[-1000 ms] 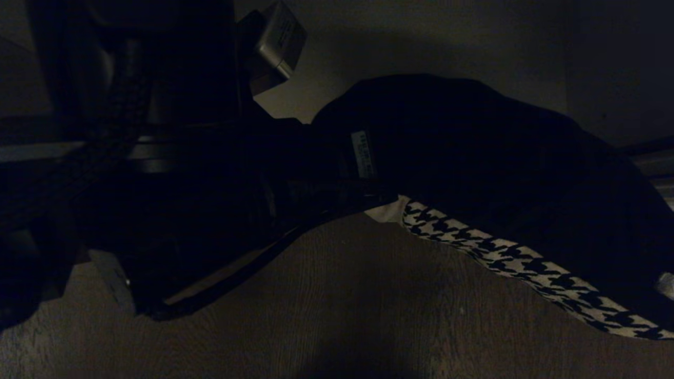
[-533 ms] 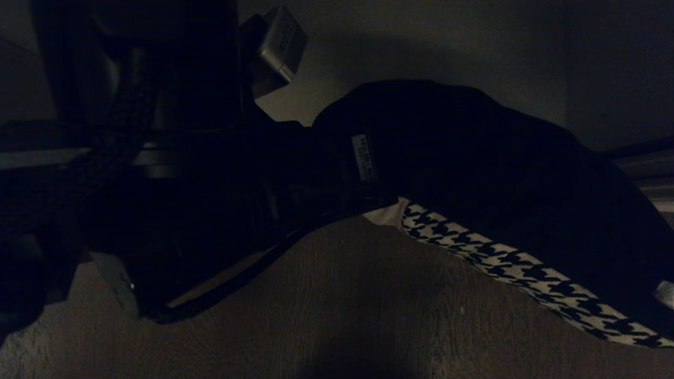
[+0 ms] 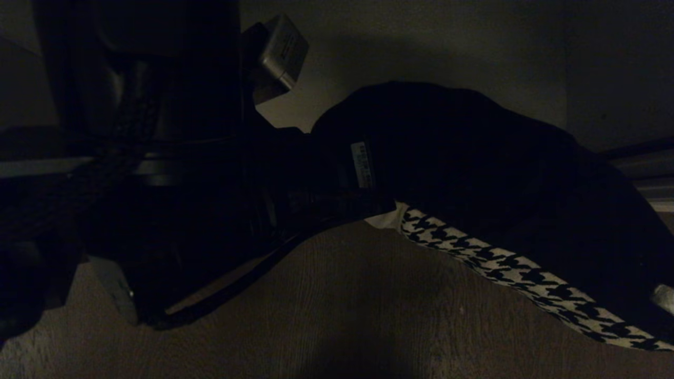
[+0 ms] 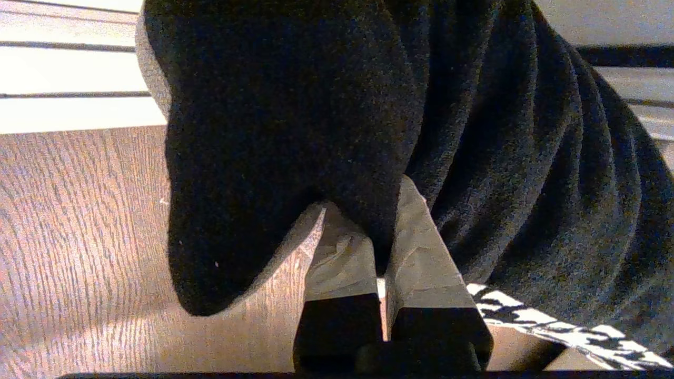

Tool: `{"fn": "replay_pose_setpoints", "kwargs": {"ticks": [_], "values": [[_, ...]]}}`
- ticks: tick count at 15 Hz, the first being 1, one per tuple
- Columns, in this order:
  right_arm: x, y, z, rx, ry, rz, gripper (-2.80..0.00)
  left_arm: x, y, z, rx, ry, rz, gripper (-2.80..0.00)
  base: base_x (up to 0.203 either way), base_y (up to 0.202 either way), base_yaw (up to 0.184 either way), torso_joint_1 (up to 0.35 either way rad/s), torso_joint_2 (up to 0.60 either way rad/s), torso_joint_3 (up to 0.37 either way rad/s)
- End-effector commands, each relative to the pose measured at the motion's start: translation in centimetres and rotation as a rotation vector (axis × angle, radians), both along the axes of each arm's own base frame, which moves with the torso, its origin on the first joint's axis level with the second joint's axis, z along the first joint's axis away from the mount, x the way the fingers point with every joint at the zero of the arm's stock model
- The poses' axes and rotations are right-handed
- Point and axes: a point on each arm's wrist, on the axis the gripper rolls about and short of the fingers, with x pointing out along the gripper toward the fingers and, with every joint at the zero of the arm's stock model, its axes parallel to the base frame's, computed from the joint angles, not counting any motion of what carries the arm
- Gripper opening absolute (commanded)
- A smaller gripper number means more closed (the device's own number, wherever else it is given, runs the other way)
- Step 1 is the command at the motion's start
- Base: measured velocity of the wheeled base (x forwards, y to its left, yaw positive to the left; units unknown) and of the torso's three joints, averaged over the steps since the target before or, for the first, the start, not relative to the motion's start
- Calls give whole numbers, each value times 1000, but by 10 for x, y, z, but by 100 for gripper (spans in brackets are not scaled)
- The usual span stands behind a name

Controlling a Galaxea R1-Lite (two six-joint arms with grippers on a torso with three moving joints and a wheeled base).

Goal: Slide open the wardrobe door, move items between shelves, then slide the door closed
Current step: Place the pillow on the higher shelf

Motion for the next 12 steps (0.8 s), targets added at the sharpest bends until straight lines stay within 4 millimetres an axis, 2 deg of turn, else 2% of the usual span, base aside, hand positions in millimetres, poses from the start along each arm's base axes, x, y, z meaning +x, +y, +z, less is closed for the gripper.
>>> {"fn": "replay_pose_setpoints", "kwargs": {"ticks": [1,6,9,12], "values": [[0,0,-1,1,6,4,-280,0,0,-2,6,2,3,-280,0,0,0,0,0,0],[1,0,-3,0,13,8,-280,-1,1,-2,11,5,-2,-280,0,0,0,4,4,107],[-6,0,-1,3,-5,39,-280,-15,3,-2,47,30,-50,-280,0,0,0,2,3,195],[-11,-1,-3,3,-2,49,-280,-20,9,1,38,27,-55,-280,0,0,0,4,2,206]]}}
